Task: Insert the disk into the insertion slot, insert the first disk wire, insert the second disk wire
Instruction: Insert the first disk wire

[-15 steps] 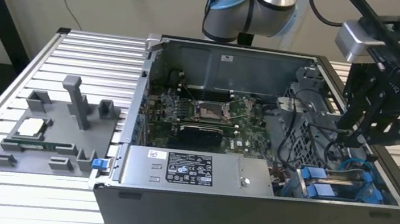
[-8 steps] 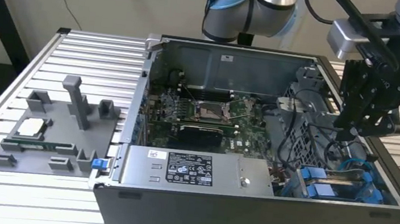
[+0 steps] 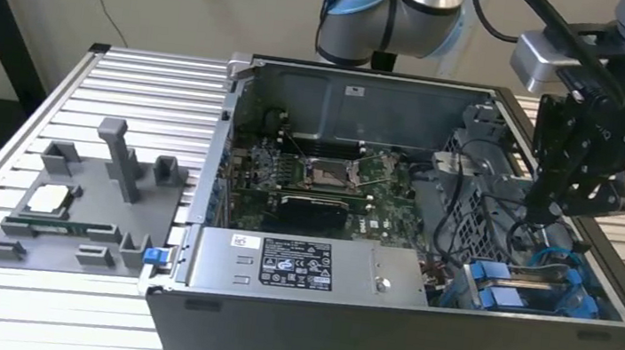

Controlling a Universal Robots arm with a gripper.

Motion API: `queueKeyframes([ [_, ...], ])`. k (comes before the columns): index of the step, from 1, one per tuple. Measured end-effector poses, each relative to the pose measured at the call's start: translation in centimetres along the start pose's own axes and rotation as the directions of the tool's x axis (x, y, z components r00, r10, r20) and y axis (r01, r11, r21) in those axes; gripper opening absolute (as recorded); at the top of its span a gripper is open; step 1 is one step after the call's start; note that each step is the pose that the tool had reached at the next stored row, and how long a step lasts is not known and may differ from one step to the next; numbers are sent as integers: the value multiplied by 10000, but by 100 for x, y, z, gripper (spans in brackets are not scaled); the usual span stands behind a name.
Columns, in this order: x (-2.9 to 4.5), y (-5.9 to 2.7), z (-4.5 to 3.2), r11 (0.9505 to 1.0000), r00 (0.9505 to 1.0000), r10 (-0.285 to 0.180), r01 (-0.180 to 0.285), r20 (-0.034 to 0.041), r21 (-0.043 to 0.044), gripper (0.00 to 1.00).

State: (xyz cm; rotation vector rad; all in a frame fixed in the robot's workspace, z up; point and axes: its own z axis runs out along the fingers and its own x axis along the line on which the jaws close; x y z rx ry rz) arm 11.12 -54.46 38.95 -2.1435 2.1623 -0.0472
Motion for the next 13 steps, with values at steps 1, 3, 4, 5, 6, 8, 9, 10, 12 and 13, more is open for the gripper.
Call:
queueKeyframes([
  [1,0,0,0,10000,10000,-6,6,-63,0,0],
  [3,0,0,1,10000,9999,-11,11,-123,1,0],
  [4,0,0,1,10000,9999,-12,12,-124,1,0],
  [5,0,0,1,10000,9999,-12,12,-125,1,0],
  [6,0,0,0,10000,9999,-12,12,-126,1,0],
  [8,0,0,0,10000,9999,-12,12,-126,1,0],
  [9,-1,0,0,10000,9999,-11,11,-125,1,0],
  [10,0,0,0,10000,9999,-12,12,-126,1,0],
  [12,-1,0,2,10000,9999,-12,12,-129,1,0],
  [13,-1,0,5,10000,9999,-13,13,-133,1,0],
])
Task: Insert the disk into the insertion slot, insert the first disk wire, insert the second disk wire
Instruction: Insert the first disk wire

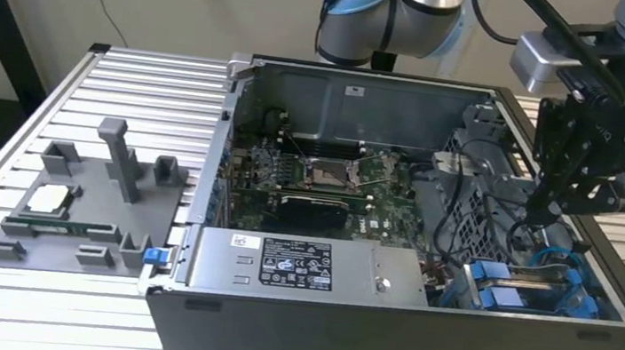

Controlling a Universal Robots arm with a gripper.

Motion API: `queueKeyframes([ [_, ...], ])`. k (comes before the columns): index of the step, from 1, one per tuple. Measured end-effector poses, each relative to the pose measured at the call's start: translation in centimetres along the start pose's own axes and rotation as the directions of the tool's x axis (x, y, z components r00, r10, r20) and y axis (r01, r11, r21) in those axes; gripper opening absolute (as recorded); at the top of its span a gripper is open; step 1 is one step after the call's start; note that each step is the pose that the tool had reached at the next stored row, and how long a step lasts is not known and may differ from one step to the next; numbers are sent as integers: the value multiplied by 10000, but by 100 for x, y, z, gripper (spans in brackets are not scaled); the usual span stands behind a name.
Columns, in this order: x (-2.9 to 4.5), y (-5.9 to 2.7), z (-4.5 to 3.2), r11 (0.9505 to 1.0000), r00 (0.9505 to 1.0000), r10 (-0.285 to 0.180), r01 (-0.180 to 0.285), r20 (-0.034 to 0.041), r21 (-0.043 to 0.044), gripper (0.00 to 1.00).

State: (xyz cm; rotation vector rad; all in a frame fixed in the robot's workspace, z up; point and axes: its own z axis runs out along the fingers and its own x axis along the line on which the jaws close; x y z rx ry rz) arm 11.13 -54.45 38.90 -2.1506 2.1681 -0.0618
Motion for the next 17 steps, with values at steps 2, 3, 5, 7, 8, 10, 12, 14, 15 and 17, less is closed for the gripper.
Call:
queueKeyframes([
  [2,1,1,3,10000,10000,-1,1,-17,0,0],
  [3,1,1,7,10000,10000,-2,2,-22,0,0],
  [5,4,0,15,10000,10000,-1,1,-35,-1,0],
  [7,6,-3,21,10000,10000,-4,4,-57,-4,0],
  [8,7,-5,23,10000,10000,-5,5,-68,-6,0],
  [10,12,-8,29,10000,10000,-7,7,-87,-11,0],
  [12,21,-13,35,10000,10000,-8,8,-94,-20,0],
  [14,35,-18,42,10000,10000,-8,7,-96,-32,0],
  [15,43,-22,46,10000,10000,-7,7,-96,-41,0],
  [17,62,-29,53,10000,10000,-7,6,-97,-62,0],
])
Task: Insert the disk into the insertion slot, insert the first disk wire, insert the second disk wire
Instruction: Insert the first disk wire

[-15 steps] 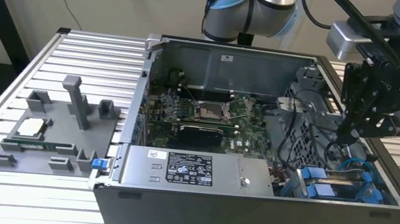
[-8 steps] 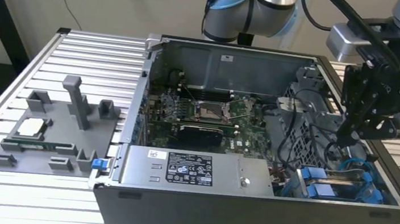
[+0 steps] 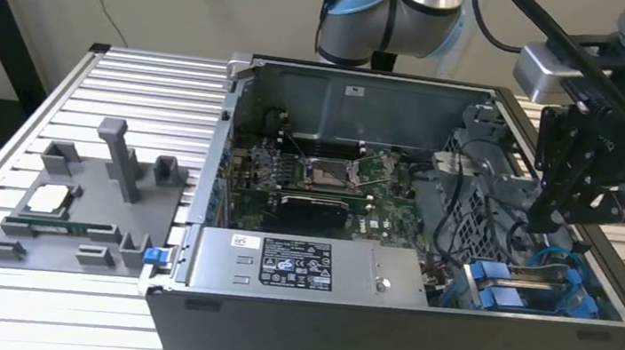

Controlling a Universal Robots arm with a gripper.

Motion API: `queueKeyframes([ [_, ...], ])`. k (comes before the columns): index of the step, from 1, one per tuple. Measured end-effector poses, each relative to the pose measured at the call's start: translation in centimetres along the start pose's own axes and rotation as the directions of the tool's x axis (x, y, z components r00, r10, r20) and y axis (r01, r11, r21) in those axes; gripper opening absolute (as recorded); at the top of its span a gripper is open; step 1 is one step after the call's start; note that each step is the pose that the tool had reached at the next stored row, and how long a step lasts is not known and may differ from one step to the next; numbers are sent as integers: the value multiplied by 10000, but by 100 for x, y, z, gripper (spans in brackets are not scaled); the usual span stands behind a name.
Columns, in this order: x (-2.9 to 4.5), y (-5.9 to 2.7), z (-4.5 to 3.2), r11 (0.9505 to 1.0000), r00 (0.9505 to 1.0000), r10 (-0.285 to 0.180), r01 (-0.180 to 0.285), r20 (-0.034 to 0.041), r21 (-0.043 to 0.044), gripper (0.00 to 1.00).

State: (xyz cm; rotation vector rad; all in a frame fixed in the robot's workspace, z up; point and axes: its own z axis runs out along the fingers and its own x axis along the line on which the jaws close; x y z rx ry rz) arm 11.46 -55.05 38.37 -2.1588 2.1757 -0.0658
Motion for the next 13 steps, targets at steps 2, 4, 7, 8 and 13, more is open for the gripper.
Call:
queueKeyframes([
  [2,20,-7,9,10000,10000,1,-1,0,-25,0],
  [4,39,-16,19,10000,10000,2,-2,0,-54,0],
  [7,64,-29,32,9999,10000,3,-3,-2,-105,0],
  [8,70,-34,37,9999,10000,3,-3,-3,-124,0],
  [13,109,-77,69,9994,10000,8,-8,-4,-351,0],
])
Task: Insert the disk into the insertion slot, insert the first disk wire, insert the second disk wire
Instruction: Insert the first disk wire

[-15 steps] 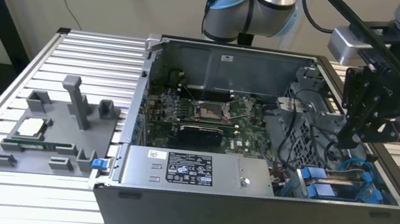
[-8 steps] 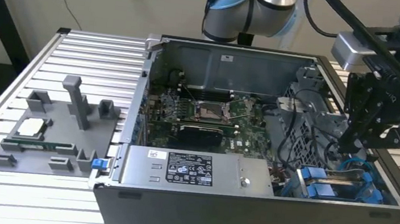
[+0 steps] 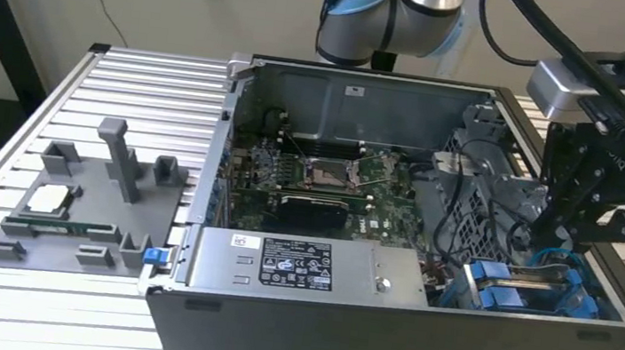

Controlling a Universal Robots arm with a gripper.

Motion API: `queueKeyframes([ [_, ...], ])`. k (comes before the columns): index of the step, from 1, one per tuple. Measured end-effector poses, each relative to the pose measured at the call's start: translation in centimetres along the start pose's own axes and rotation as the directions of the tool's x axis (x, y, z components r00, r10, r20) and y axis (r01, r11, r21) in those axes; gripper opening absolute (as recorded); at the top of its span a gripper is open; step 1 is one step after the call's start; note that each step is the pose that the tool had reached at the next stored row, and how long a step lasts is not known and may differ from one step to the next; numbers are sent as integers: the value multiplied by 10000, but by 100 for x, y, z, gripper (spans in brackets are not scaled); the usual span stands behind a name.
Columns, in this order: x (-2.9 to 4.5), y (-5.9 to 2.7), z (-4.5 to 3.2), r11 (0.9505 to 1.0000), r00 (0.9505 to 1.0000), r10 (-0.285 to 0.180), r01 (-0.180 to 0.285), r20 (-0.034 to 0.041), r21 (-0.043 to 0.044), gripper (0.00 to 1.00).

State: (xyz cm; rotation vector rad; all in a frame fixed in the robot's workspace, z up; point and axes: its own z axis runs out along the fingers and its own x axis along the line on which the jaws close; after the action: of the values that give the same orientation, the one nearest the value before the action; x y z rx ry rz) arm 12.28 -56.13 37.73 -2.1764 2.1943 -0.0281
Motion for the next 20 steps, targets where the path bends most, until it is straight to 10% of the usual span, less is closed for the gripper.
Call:
queueKeyframes([
  [4,31,-39,29,9998,10000,4,-4,5,-195,0],
  [20,127,-230,123,9993,9999,24,-18,162,-360,0],
])
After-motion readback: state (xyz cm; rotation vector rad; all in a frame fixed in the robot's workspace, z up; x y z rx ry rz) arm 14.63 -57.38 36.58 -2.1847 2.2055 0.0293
